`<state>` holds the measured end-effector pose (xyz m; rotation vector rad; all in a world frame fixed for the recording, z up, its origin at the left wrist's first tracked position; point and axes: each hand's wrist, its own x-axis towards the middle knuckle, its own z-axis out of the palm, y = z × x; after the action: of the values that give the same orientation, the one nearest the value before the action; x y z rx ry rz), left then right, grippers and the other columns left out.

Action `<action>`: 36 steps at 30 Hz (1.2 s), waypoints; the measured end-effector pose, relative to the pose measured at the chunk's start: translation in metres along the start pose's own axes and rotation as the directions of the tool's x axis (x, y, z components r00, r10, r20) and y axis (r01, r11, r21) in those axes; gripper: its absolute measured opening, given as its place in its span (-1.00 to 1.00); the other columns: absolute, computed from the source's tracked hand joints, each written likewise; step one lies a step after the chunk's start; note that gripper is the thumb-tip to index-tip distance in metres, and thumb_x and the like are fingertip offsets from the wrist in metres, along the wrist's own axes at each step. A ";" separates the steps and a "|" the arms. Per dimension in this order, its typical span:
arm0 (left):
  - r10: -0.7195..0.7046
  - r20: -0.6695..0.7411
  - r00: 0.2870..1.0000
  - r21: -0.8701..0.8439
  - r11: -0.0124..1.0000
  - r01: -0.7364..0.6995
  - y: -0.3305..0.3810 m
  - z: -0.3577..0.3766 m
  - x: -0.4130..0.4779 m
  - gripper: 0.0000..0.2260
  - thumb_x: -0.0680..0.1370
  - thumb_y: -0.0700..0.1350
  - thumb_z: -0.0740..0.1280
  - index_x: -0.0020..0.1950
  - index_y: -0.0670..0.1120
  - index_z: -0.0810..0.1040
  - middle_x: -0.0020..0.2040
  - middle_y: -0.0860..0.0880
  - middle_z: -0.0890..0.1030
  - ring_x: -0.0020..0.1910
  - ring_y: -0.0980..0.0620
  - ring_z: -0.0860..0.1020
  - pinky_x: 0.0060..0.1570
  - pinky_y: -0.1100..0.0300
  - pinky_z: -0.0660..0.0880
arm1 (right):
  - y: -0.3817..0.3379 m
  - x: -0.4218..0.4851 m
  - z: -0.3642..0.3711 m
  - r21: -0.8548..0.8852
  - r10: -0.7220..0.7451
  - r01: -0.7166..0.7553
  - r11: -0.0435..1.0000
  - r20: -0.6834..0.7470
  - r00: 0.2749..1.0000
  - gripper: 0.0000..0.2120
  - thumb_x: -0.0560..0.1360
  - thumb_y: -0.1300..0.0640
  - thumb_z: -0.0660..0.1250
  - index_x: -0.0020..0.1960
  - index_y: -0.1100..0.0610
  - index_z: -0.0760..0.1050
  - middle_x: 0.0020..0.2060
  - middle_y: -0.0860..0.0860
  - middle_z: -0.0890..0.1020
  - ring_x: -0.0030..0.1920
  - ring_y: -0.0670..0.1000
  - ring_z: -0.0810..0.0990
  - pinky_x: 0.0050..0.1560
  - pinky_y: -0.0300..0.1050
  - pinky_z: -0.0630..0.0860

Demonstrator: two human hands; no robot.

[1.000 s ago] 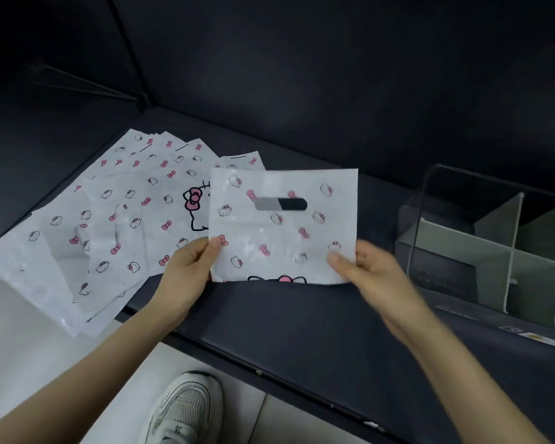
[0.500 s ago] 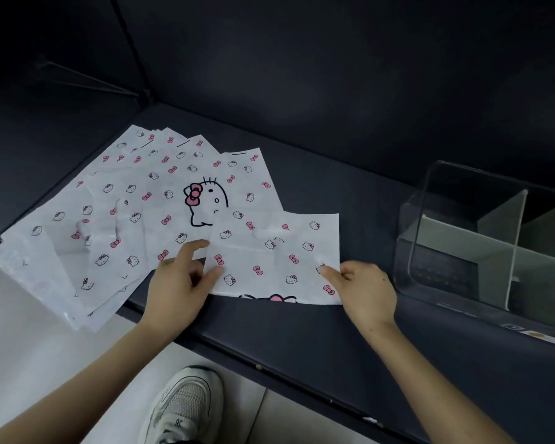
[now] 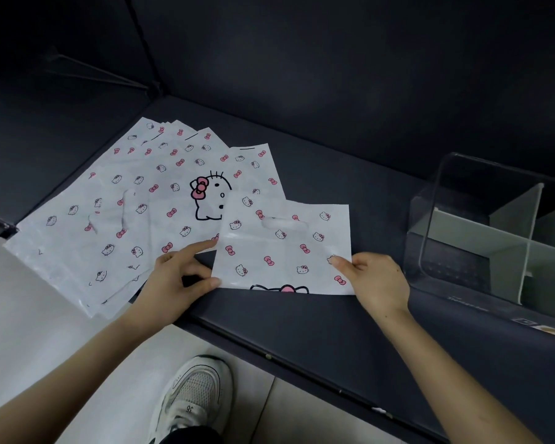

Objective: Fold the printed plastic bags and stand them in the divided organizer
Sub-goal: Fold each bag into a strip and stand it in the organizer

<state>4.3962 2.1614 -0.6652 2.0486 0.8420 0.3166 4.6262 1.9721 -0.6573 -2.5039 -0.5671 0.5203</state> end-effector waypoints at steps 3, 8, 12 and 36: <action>0.051 0.027 0.998 0.030 0.998 -0.052 -0.005 -0.005 -0.002 -0.65 0.43 0.02 0.45 0.19 0.18 0.50 -0.30 0.23 0.63 -0.02 0.06 0.52 0.28 -0.18 0.30 | 0.000 -0.001 -0.001 0.009 -0.008 0.008 1.000 0.005 1.000 -0.58 0.47 -0.20 0.34 -0.24 0.18 0.59 -0.37 0.03 0.63 -0.26 0.06 0.58 -0.32 -0.13 0.37; 0.398 -0.141 0.907 0.395 0.862 -0.317 0.009 0.001 0.001 -0.74 0.46 0.09 0.27 -0.03 0.02 0.70 -0.11 0.06 0.58 -0.07 0.01 0.50 0.15 0.04 0.28 | -0.001 -0.004 -0.002 0.015 -0.026 0.026 1.000 0.024 0.999 -0.62 0.46 -0.20 0.35 -0.27 0.11 0.59 -0.39 -0.02 0.63 -0.32 -0.01 0.56 -0.33 -0.15 0.36; 0.510 0.029 0.860 0.528 0.722 -0.447 0.026 0.034 0.010 -0.61 0.63 0.06 0.09 0.17 -0.08 0.65 0.21 -0.13 0.58 0.21 -0.16 0.51 0.37 -0.06 0.20 | -0.003 -0.004 -0.002 0.008 -0.026 0.026 1.000 0.011 1.000 -0.62 0.45 -0.20 0.36 -0.29 0.11 0.58 -0.40 -0.02 0.62 -0.33 -0.02 0.54 -0.36 -0.17 0.33; 0.234 0.190 0.954 0.694 0.655 -0.299 0.017 0.068 0.008 -0.32 0.56 0.39 -0.15 0.54 0.03 0.20 0.54 -0.10 0.20 0.53 -0.11 0.13 0.44 -0.08 -0.03 | 0.003 -0.038 0.037 -0.466 -0.532 0.405 0.786 -0.178 0.828 -0.42 0.41 -0.27 0.21 0.32 0.03 0.38 0.24 0.16 0.50 0.18 0.22 0.51 0.21 0.20 0.37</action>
<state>4.4440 2.1167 -0.6918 2.9242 0.6553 0.0408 4.5783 1.9660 -0.6788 -2.5950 -1.2453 -0.2027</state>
